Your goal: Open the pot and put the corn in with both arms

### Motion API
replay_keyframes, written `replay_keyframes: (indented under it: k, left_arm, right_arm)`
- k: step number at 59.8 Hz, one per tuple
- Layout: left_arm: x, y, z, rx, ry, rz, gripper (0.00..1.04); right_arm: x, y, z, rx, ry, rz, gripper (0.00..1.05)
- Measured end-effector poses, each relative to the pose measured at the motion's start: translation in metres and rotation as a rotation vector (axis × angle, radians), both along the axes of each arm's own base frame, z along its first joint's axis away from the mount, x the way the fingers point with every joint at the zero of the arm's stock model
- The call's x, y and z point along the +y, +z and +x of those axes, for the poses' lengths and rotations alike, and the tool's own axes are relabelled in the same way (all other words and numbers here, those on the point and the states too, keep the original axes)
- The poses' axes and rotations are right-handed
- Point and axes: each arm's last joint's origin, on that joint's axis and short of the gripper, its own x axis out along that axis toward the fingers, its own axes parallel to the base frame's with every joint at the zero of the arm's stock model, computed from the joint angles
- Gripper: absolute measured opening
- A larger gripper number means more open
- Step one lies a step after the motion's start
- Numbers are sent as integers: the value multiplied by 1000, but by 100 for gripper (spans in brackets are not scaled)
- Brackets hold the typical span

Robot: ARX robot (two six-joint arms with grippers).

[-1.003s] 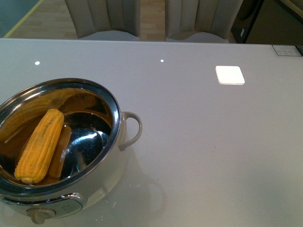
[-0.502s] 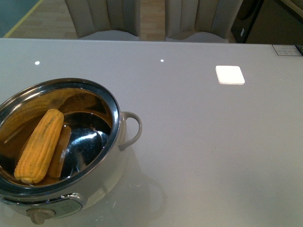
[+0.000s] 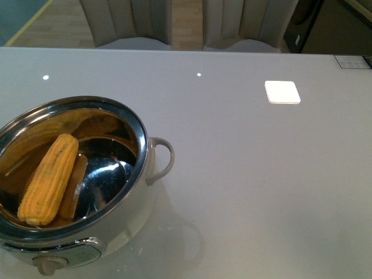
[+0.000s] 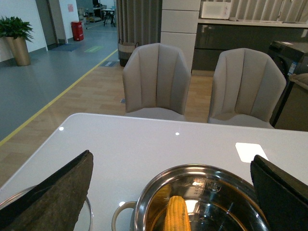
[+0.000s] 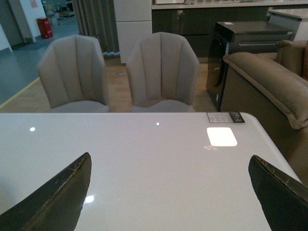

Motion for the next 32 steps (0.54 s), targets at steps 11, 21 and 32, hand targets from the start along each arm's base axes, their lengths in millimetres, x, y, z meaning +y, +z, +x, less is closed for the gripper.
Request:
replay_keyframes:
  k: [11,21,32]
  left_arm:
    - [0,0,0,0,0,0,98]
    - [0,0,0,0,0,0,98]
    - [0,0,0,0,0,0,98]
  right_arm:
    - [0,0,0,0,0,0,96]
    - [0,0,0,0,0,0,96]
    - [0,0,0,0,0,0,96]
